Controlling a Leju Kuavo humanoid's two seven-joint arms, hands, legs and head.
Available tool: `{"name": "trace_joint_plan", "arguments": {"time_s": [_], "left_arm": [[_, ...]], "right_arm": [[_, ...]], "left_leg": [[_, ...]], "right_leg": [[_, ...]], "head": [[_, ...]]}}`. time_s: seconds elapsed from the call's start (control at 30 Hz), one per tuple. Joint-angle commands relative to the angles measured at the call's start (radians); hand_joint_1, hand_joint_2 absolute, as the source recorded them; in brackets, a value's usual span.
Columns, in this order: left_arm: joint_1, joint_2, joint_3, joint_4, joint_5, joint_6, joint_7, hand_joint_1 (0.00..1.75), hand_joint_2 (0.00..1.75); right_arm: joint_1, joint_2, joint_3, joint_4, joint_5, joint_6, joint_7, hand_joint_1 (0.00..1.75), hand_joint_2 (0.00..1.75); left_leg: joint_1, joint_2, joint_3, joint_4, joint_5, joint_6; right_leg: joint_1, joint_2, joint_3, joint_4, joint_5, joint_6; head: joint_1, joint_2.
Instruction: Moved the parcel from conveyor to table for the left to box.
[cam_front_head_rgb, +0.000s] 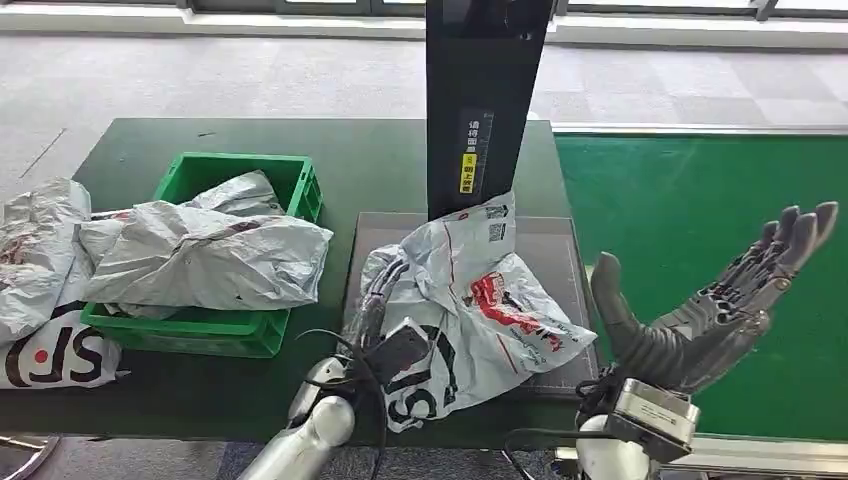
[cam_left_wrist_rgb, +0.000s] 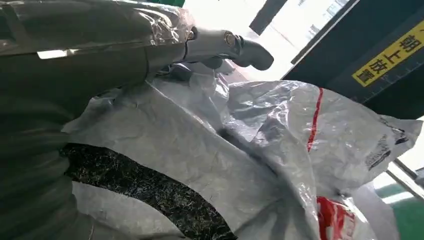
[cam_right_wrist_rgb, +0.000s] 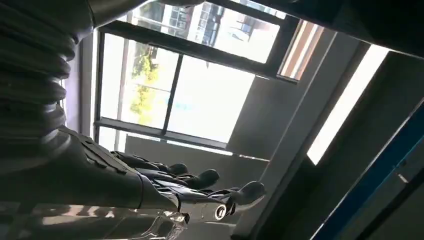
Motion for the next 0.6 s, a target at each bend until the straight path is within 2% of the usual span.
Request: {"name": "trace_joint_plan", "arguments": {"time_s": [0.03,0.3,0.33,0.37,0.4,0.47,0.6], "left_arm": [[-0.097,0.018,-0.047,0.162,-0.154,0.044,0.088,0.00,1.75],[-0.144,0.024,-0.083,0.214,-0.300,-0.005,0.178,0.02,1.75],[-0.151,0.022,-0.084,0.225,-0.317,-0.007,0.184,0.19,1.75],[-0.158,0.020,-0.079,0.239,-0.340,-0.008,0.190,1.41,1.75],[-0.163,0.019,-0.077,0.248,-0.358,-0.006,0.198,1.59,1.75],[-0.173,0.018,-0.074,0.266,-0.391,-0.010,0.217,1.75,1.75],[-0.194,0.020,-0.088,0.300,-0.457,-0.031,0.257,1.75,1.75]], "right_arm": [[-0.048,0.008,-0.033,0.044,0.011,0.001,0.000,0.00,1.75],[-0.079,-0.007,-0.018,0.022,0.023,0.001,0.029,0.00,1.75],[-0.082,-0.009,-0.019,0.023,0.025,0.001,0.032,0.00,1.75],[-0.085,-0.009,-0.021,0.026,0.024,0.001,0.030,0.00,1.75],[-0.087,-0.008,-0.022,0.030,0.022,0.001,0.028,0.00,1.75],[-0.090,-0.007,-0.027,0.038,0.021,0.001,0.022,0.00,1.75],[-0.098,-0.005,-0.030,0.051,0.018,0.001,0.015,0.00,1.75]], "left_leg": [[0.000,0.000,0.001,-0.001,0.000,0.000],[0.000,0.000,0.002,-0.001,0.001,0.000],[0.000,0.000,0.001,0.000,0.000,0.000],[0.000,0.000,0.002,-0.001,0.001,0.000],[0.000,0.000,0.001,-0.001,0.000,0.000],[0.000,0.000,0.002,-0.001,0.001,0.000],[0.000,0.000,0.002,-0.002,0.001,0.000]], "right_leg": [[0.000,0.000,0.002,-0.001,0.000,0.000],[0.000,-0.001,0.002,-0.001,0.000,0.000],[0.000,0.000,0.001,0.000,0.000,0.000],[0.000,-0.001,0.002,-0.002,0.001,0.000],[0.000,0.000,0.002,-0.001,0.000,0.000],[0.000,0.000,0.002,-0.001,0.001,0.000],[0.001,-0.001,0.003,-0.002,0.001,-0.001]], "head": [[0.000,0.000],[0.000,0.000],[0.000,0.000],[0.000,0.000],[0.000,0.000],[0.000,0.000],[0.000,0.000]]}}
